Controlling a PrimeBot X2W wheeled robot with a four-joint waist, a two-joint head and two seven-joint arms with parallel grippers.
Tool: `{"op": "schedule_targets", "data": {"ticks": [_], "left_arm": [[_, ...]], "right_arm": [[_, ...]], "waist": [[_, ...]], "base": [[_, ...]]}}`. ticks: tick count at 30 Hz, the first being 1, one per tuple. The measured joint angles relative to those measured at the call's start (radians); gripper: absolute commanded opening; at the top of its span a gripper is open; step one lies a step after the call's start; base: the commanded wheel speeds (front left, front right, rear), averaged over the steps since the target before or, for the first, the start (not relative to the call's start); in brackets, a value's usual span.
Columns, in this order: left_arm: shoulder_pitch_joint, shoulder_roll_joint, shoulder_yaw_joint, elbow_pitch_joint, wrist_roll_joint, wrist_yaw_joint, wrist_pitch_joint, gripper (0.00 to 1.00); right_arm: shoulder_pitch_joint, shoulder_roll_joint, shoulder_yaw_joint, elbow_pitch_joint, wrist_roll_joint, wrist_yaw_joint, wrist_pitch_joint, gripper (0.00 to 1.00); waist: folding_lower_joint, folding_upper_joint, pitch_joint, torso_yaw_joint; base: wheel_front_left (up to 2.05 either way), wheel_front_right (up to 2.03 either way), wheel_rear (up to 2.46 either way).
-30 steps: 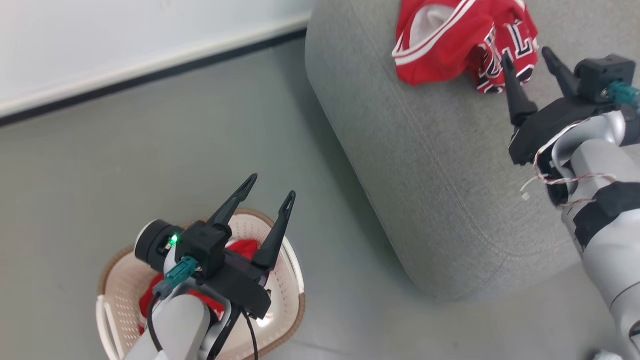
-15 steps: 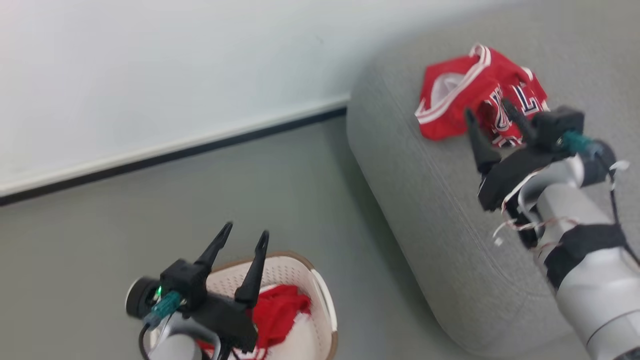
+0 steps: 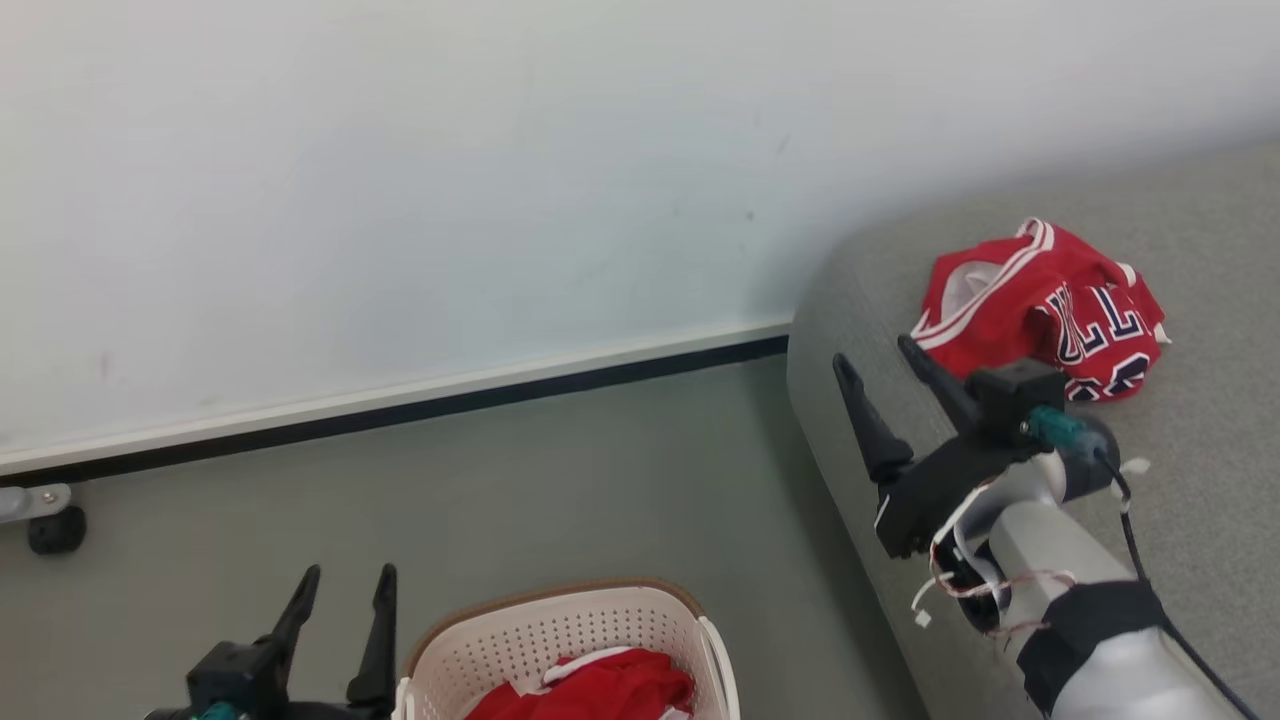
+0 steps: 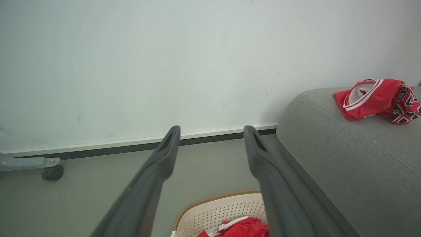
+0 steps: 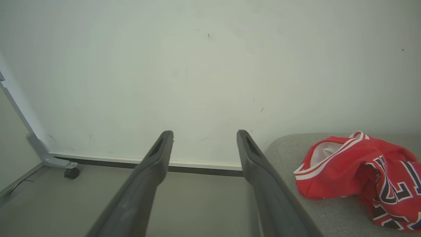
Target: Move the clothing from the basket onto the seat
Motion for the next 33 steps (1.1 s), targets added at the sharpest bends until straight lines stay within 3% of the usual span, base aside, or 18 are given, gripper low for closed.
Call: {"op": "schedule_targets", "data": {"ticks": [8,27,33], "left_arm": [[0.108,0.017,0.083,-0.088,-0.006,0.037,0.000,1.00],[0.306,-0.005,0.163,-0.305,0.036,0.069,0.000,1.00],[0.314,-0.017,0.177,-0.323,0.047,0.073,0.000,1.00]], "right_arm": [[0.148,-0.005,-0.016,-0.124,0.000,-0.011,0.000,1.00],[0.537,-0.018,-0.091,-0.532,-0.020,-0.166,0.000,1.00],[0.588,-0.019,-0.102,-0.602,-0.026,-0.186,0.000,1.00]], "waist": [[0.0000,0.0001,-0.042,0.032],[0.0002,0.0002,-0.027,0.015],[0.0002,0.0002,-0.016,0.018]], "base": [[0.00,0.00,0.00],[0.00,0.00,0.00],[0.00,0.00,0.00]]}}
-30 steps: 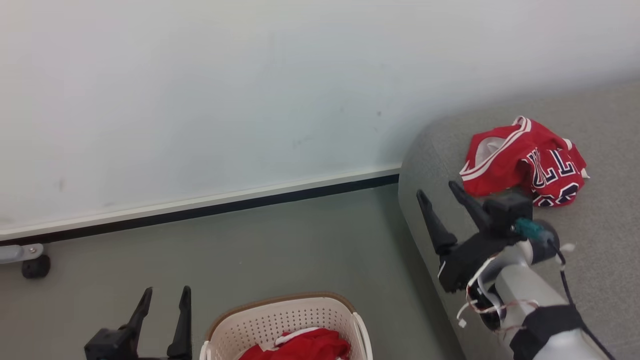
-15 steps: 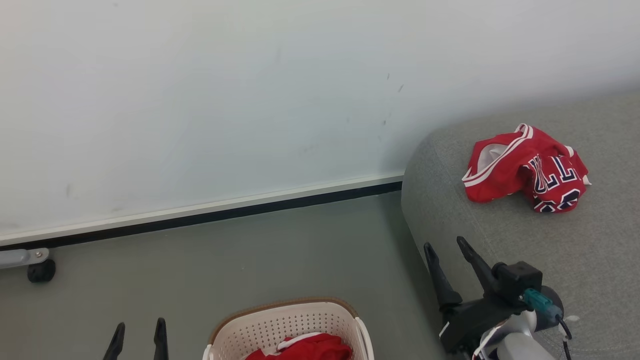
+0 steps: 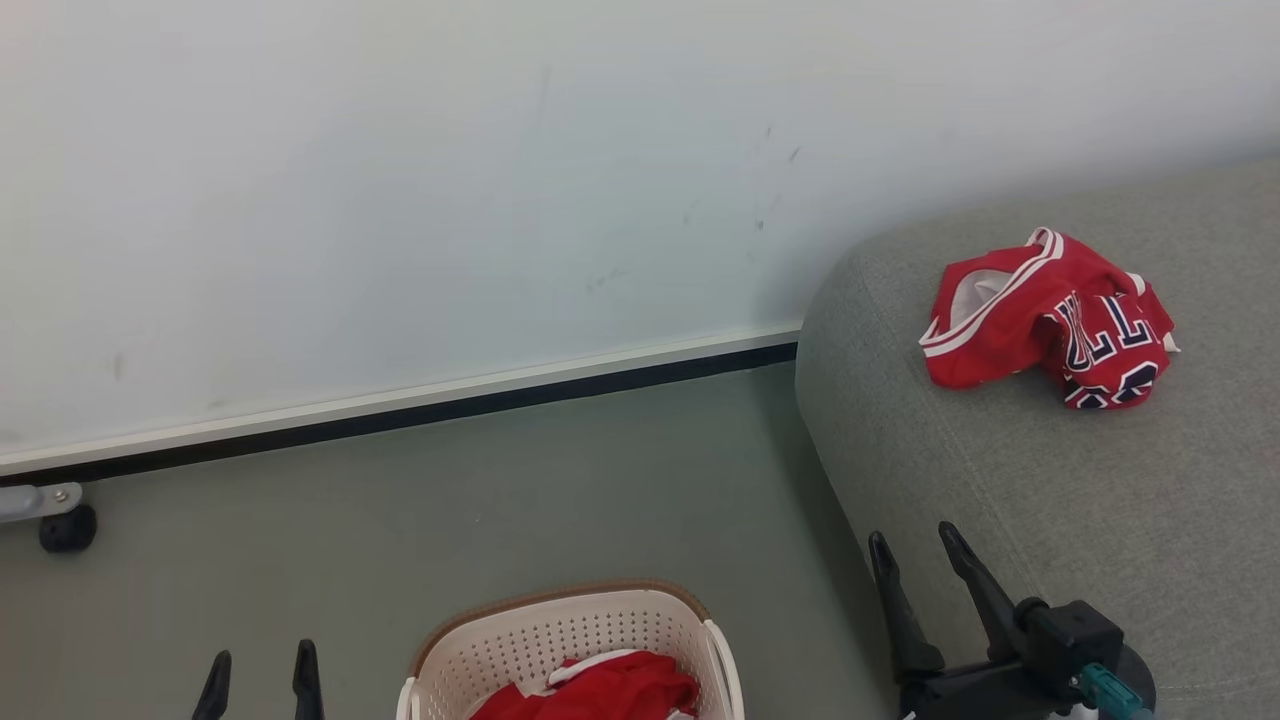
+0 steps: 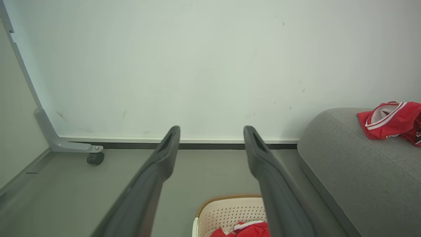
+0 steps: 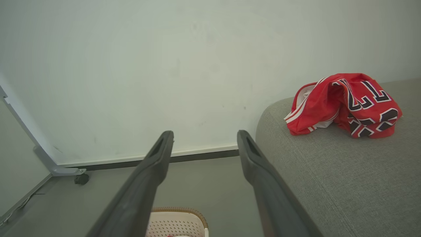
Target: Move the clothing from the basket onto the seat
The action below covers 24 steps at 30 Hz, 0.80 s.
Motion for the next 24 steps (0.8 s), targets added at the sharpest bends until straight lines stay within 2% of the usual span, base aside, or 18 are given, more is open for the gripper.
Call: {"op": "schedule_targets", "data": {"ticks": [8,24], "left_arm": [[0.006,-0.002,0.019,-0.027,0.027,0.001,0.000,1.00],[0.018,-0.015,0.022,-0.048,0.045,0.004,0.000,1.00]], "right_arm": [[0.057,-0.003,-0.025,-0.084,-0.008,-0.018,0.000,1.00],[0.064,-0.006,-0.053,-0.149,-0.023,-0.027,0.000,1.00]], "waist": [[0.0000,0.0000,0.011,0.003],[0.0000,0.0000,0.021,0.006]], "base": [[0.00,0.00,0.00],[0.00,0.00,0.00]]}}
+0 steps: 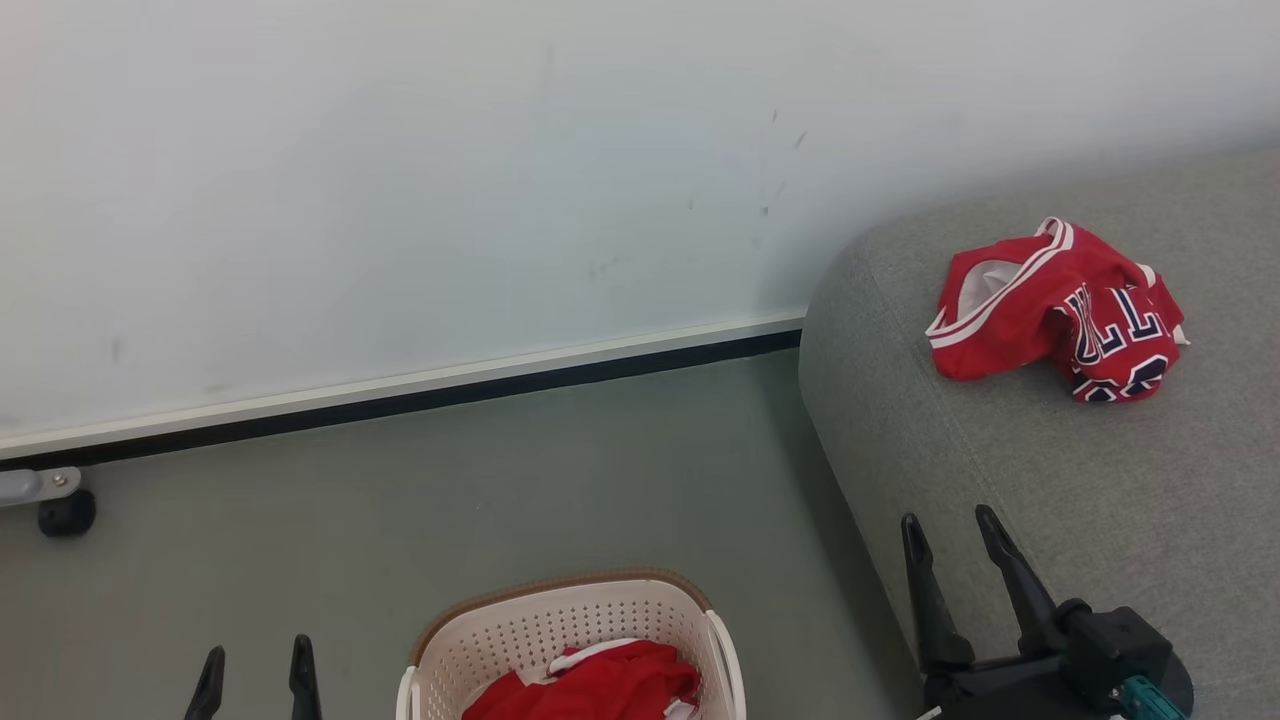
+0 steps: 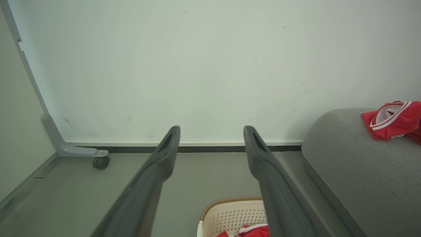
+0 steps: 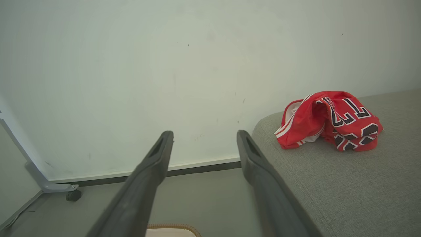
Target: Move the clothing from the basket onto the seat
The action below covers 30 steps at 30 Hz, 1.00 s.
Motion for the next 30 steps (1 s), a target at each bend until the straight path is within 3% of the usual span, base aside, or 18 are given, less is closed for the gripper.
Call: {"op": "schedule_targets", "data": {"ticks": [22,30], "left_arm": [[-0.019,0.001,-0.023,-0.029,0.040,-0.006,0.000,1.00],[-0.128,0.008,-0.078,0.010,0.058,-0.043,0.012,1.00]], "right_arm": [[0.017,-0.004,-0.061,-0.070,-0.016,-0.013,0.000,1.00],[-0.014,0.002,-0.085,-0.121,-0.027,-0.017,0.000,1.00]], "waist": [[0.0000,0.0000,0.067,-0.007],[0.0001,0.0001,0.159,-0.011]], "base": [[0.00,0.00,0.00],[0.00,0.00,0.00]]}}
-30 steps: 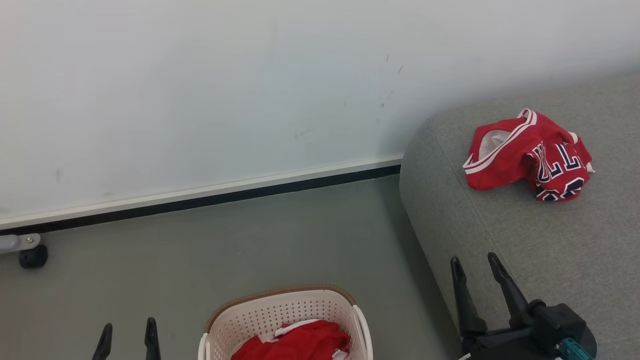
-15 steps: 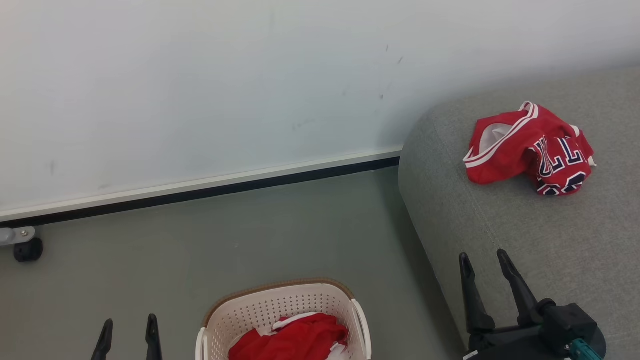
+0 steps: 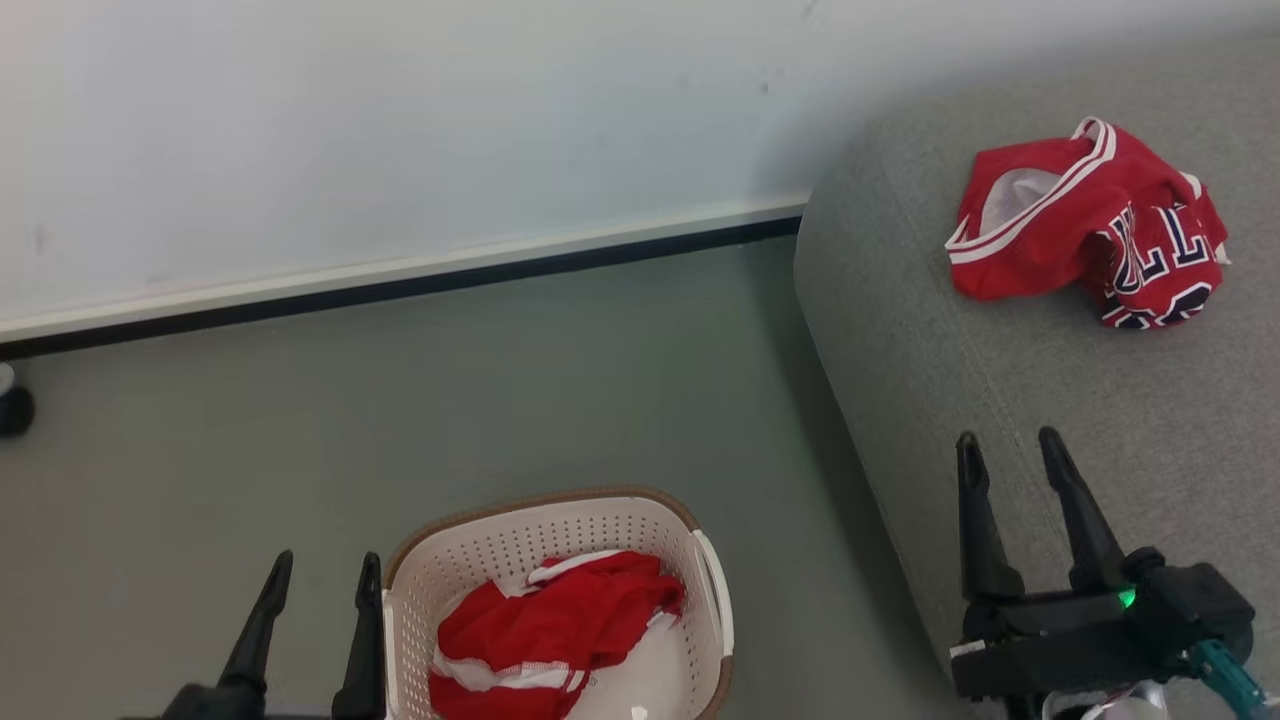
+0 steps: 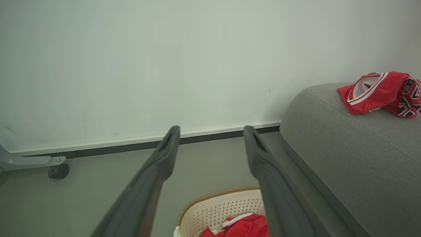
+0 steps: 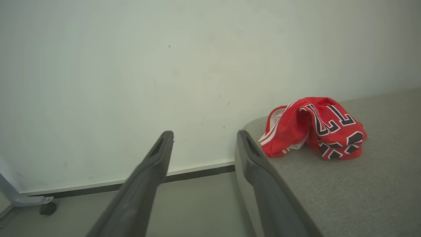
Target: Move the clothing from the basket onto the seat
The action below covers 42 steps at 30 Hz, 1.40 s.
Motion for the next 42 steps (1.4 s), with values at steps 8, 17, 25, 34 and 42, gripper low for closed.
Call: {"op": "schedule_targets", "data": {"ticks": [8,17,25,34,42], "left_arm": [[-0.161,0.007,-0.070,0.134,0.022,-0.060,0.047,1.00],[-0.285,0.000,-0.162,0.295,0.079,-0.113,0.105,1.00],[-0.395,0.006,-0.198,0.427,0.128,-0.130,0.161,1.00],[-0.515,0.019,-0.224,0.542,0.175,-0.139,0.206,1.00],[-0.638,0.047,-0.255,0.602,0.218,-0.153,0.236,1.00]], "right_arm": [[-0.045,0.000,-0.035,-0.052,-0.023,-0.008,-0.003,1.00],[-0.075,-0.001,-0.068,-0.112,-0.054,-0.008,-0.003,1.00],[-0.108,0.004,-0.082,-0.172,-0.075,-0.009,-0.003,1.00],[-0.158,0.030,-0.074,-0.218,-0.081,-0.009,-0.003,1.00],[-0.199,0.049,-0.071,-0.249,-0.084,-0.009,-0.003,1.00]], "waist": [[0.0001,0.0000,0.110,-0.017],[0.0001,0.0001,0.238,-0.055],[0.0001,0.0001,0.355,-0.097],[0.0001,0.0001,0.489,-0.142],[0.0001,0.0001,0.611,-0.174]], "base": [[0.00,0.00,0.00],[0.00,0.00,0.00],[0.00,0.00,0.00],[0.00,0.00,0.00],[0.00,0.00,0.00]]}}
